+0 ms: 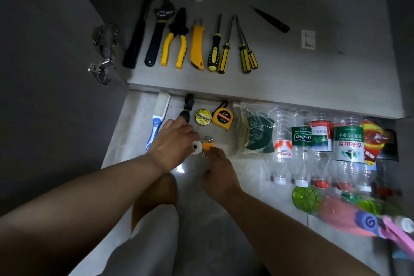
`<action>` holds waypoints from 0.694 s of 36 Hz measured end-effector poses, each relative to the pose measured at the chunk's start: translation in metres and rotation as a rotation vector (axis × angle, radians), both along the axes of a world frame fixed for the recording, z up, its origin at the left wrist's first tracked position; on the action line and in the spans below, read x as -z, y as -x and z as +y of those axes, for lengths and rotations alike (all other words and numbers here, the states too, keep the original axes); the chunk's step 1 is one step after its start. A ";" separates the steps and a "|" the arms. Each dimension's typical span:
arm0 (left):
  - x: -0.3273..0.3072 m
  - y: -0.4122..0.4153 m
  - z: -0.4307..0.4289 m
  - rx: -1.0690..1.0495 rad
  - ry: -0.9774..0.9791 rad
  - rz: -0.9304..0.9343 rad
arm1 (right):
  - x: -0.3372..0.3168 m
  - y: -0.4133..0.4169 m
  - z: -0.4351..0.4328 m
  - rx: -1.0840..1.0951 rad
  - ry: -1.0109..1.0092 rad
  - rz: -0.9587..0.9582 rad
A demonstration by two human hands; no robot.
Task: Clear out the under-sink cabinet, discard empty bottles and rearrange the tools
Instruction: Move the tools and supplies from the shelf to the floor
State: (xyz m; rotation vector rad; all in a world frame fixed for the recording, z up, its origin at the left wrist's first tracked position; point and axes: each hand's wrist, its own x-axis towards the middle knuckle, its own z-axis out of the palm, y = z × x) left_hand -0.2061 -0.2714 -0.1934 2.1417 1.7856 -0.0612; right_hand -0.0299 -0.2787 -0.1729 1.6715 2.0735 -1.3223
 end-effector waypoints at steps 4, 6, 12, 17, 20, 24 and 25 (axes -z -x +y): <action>-0.002 0.000 0.009 -0.063 -0.016 0.042 | 0.002 -0.006 0.000 -0.299 0.047 -0.228; -0.003 0.001 0.014 -0.093 -0.022 0.076 | 0.003 -0.007 -0.001 -0.357 0.026 -0.304; -0.002 0.001 0.018 -0.092 -0.021 0.074 | 0.009 -0.010 0.002 -0.294 -0.030 -0.358; -0.003 -0.001 0.016 -0.068 -0.041 0.041 | 0.006 -0.016 0.009 -0.314 0.007 -0.313; -0.010 -0.001 0.020 -0.072 -0.072 -0.070 | -0.008 -0.015 0.019 -0.363 -0.049 -0.208; -0.032 -0.010 0.033 -0.190 -0.129 -0.408 | -0.040 -0.008 0.050 -0.280 -0.282 0.028; -0.038 -0.012 0.038 -0.219 -0.157 -0.458 | -0.047 -0.006 0.062 -0.238 -0.325 0.071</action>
